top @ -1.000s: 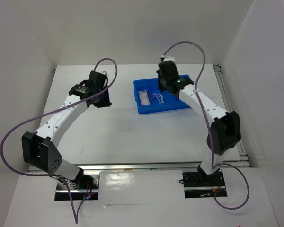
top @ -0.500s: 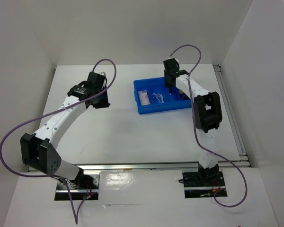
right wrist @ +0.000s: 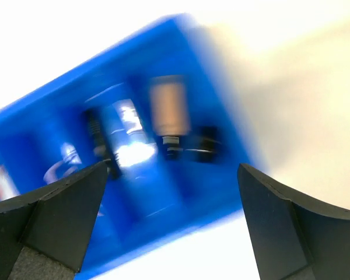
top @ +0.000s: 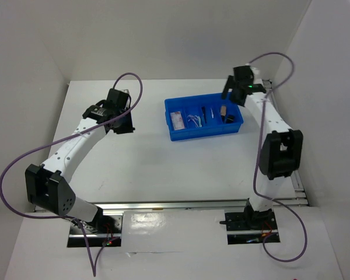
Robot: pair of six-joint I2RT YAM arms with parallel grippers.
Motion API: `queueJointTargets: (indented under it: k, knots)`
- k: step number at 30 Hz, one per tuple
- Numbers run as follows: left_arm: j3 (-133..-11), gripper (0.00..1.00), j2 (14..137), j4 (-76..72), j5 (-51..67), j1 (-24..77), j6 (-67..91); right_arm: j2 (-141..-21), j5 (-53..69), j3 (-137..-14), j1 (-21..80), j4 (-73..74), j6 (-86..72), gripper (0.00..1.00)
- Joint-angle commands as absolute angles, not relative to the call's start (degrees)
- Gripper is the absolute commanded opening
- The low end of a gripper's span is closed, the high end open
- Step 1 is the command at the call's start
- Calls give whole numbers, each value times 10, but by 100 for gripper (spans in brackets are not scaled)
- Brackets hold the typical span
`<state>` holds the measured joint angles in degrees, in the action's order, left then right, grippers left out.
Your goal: Organize the makeup
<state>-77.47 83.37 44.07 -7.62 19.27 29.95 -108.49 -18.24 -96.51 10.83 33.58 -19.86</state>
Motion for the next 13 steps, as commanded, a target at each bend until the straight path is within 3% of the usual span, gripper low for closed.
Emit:
queueJointTargets:
  k: [1, 5, 13]
  knots:
    - [-778, 26, 815, 433, -81, 190, 288, -994, -199, -892, 18, 388, -316, 100]
    - [-765, 26, 800, 420, -73, 190, 278, -926, -186, -809, -49, 396, -355, 100]
    - [-751, 26, 788, 392, -37, 190, 278, -855, -187, -680, -62, 347, -336, 100]
